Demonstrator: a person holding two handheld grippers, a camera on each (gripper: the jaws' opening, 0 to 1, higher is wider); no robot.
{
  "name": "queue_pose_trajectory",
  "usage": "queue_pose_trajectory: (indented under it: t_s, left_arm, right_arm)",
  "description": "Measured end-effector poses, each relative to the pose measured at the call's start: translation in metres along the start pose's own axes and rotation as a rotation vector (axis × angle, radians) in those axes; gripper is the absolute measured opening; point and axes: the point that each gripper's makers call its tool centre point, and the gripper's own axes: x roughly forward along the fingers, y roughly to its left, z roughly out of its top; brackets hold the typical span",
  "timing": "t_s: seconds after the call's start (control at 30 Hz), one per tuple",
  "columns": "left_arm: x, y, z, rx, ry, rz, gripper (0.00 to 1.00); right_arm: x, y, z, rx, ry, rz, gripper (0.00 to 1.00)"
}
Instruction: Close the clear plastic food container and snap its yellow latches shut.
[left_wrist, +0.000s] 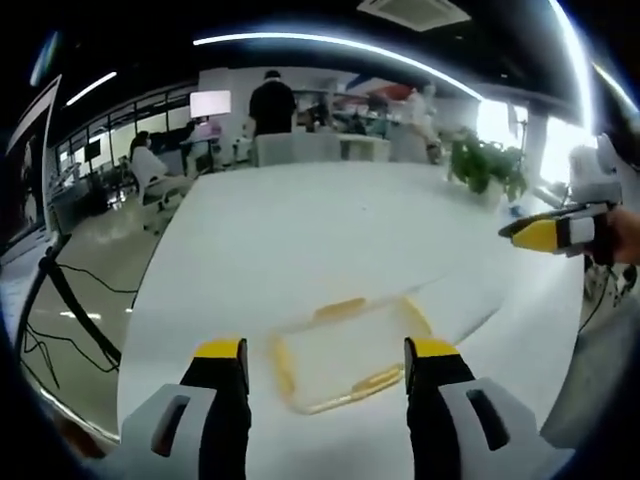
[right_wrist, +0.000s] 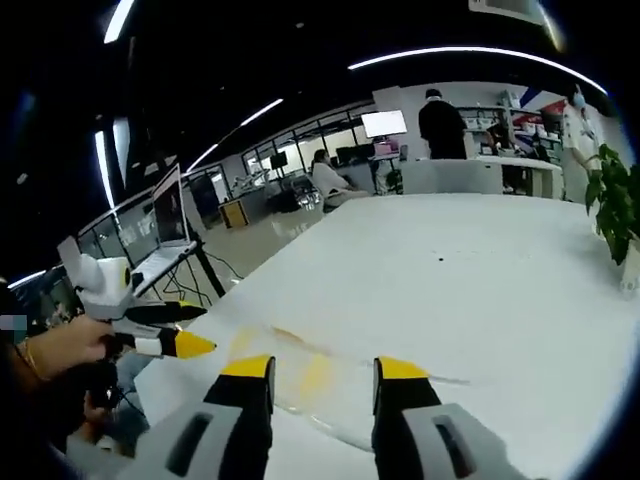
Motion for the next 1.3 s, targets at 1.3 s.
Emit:
queue_pose_trajectory:
  t_s: [1.3]
  left_arm:
    - [0.031, 0.029, -0.039, -0.104, 0.072, 0.088, 0.37]
  right_arm:
    - [0.084, 0.036, -0.049, -0.128, -0.026, -0.171, 0.20]
